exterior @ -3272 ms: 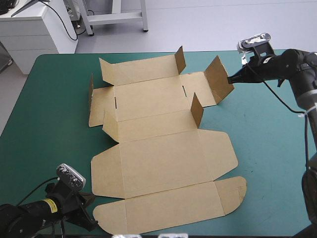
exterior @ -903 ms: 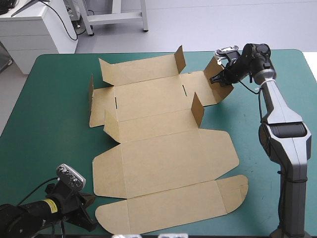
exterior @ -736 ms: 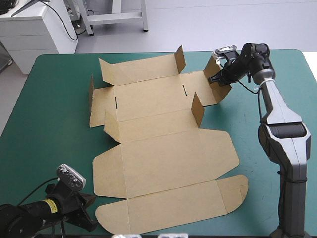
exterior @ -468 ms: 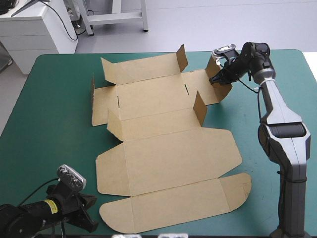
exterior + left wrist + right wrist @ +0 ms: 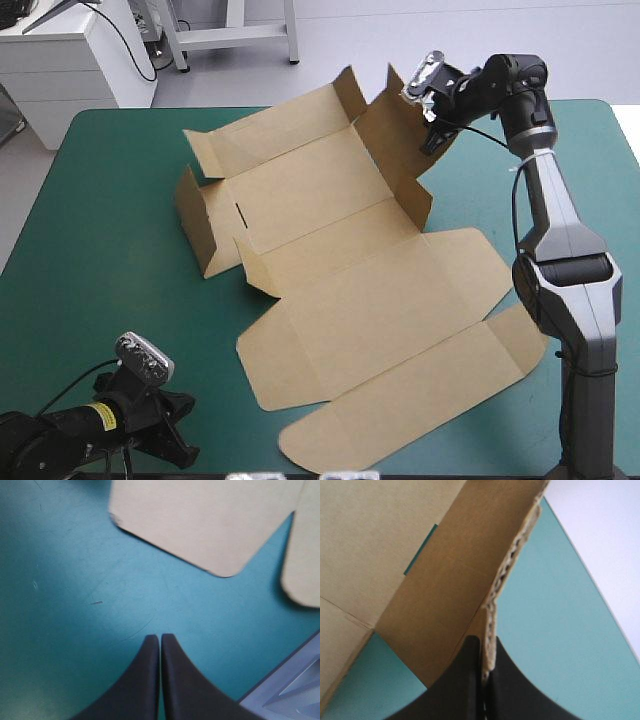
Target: Fold the box
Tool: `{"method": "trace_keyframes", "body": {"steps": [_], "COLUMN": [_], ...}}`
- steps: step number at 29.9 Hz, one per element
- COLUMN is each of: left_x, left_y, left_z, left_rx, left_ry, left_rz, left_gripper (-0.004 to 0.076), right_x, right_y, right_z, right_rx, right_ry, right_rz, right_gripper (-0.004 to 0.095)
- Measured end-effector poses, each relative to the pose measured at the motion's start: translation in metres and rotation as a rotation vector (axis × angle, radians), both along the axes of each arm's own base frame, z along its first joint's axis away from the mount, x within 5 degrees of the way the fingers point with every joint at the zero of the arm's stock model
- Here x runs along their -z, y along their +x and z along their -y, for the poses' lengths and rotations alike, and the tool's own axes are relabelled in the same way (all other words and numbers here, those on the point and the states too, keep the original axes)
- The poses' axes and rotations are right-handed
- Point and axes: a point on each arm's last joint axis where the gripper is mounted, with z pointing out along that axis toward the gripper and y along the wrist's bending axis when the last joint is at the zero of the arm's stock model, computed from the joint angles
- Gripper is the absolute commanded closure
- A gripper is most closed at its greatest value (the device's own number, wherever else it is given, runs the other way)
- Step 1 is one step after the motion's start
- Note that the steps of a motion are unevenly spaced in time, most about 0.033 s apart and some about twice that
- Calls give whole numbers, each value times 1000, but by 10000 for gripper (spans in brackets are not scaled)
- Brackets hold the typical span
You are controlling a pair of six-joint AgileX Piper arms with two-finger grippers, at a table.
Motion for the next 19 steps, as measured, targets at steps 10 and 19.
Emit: {"method": "trace_keyframes", "body": {"steps": [10, 19], "left_x": [0, 0], "left_y": [0, 0], "left_z": [0, 0], "left_rx": [0, -1], "left_ry": [-1, -2], "left_rz": [0, 3], "left_gripper": [731, 731], "right_x": [-20, -34], "right_y": [-27, -42], "right_z": [-74, -93], "right_rx": [-289, -410], "right_ry": [-75, -38], "right_rz": [117, 166], "right_gripper": [929, 929]}}
